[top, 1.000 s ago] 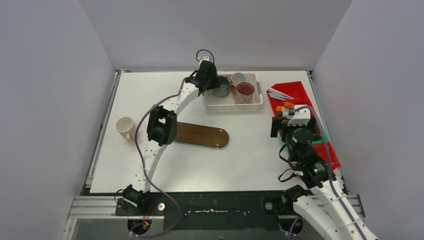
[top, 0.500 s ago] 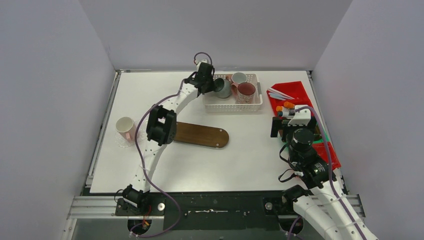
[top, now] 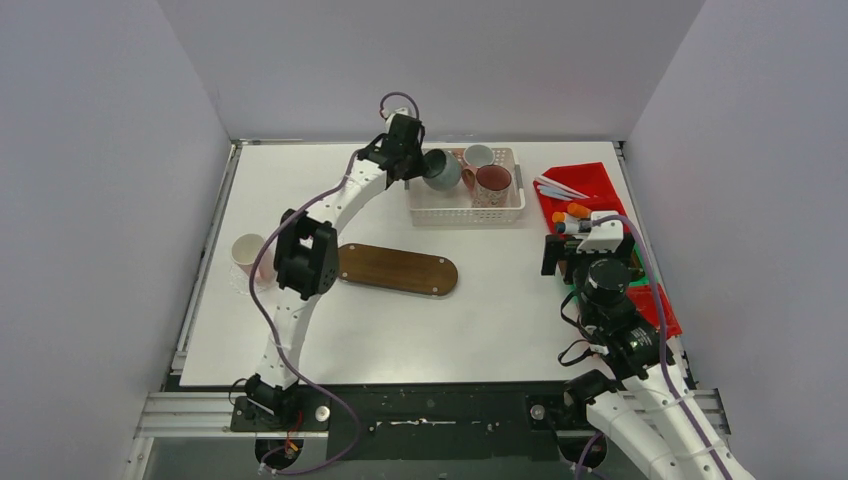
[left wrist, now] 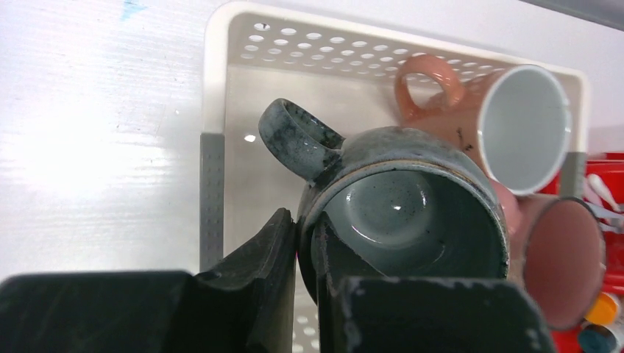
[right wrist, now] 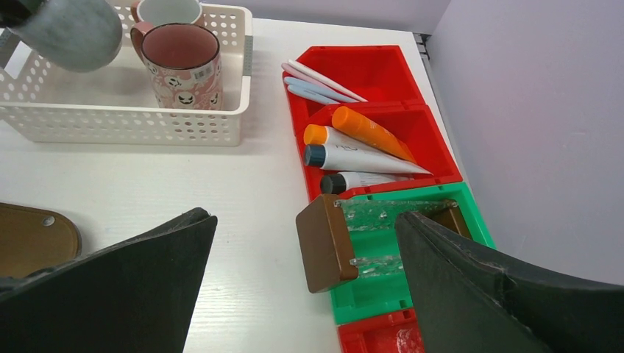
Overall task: Prepare toiletry sets of a toothbrush and toothpaste on the tray
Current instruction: Pick up the cup from the storage box, then place the cup on the tray.
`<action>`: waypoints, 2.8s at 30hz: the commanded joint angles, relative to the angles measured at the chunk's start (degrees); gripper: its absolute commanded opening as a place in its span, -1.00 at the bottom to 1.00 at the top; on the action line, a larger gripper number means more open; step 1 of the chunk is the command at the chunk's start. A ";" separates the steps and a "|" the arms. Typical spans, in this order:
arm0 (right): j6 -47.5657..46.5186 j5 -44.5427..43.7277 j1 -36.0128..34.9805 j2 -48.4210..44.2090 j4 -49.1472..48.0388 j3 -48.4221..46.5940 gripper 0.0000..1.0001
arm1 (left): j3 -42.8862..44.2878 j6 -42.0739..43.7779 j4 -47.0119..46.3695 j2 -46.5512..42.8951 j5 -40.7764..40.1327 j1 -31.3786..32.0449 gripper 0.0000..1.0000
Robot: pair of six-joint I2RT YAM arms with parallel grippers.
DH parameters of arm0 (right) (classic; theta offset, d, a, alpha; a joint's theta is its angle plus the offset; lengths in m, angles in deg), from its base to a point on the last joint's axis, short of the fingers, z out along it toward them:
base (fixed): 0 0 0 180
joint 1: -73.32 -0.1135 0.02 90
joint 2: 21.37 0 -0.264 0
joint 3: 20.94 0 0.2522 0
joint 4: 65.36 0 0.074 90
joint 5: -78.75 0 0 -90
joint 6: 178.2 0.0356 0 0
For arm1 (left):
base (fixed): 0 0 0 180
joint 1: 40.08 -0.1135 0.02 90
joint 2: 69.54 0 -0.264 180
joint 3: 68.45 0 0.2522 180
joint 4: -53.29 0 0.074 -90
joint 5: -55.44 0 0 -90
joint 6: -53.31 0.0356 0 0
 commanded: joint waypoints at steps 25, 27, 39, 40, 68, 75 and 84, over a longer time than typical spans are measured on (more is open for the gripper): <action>11.55 13.50 -9.82 18.21 -8.81 -8.33 1.00 | -47.35 -10.76 -10.82 -50.23 -14.72 -0.18 -1.00; 11.61 13.49 -9.87 17.98 -8.88 -7.90 1.00 | -49.24 -10.78 -8.80 -52.51 -16.18 -0.68 -1.00; 11.14 12.26 -10.01 15.39 -8.55 -5.70 1.00 | -56.00 -10.07 5.29 -60.80 -20.94 -7.81 -1.00; 11.07 12.18 -10.01 15.29 -8.53 -5.63 1.00 | -56.56 -10.07 5.66 -61.47 -21.19 -8.40 -1.00; 7.33 10.07 -9.83 12.49 -8.61 -2.16 1.00 | -55.46 -7.82 -0.45 -43.05 -22.82 -18.42 -0.97; 6.84 9.60 -9.83 12.94 -8.96 -1.62 1.00 | -56.21 -6.57 -0.80 -42.43 -22.16 -18.46 -0.68; 6.67 9.44 -9.83 13.26 -9.41 -1.39 1.00 | -56.15 -1.45 -0.37 -43.75 -19.86 -19.08 -0.33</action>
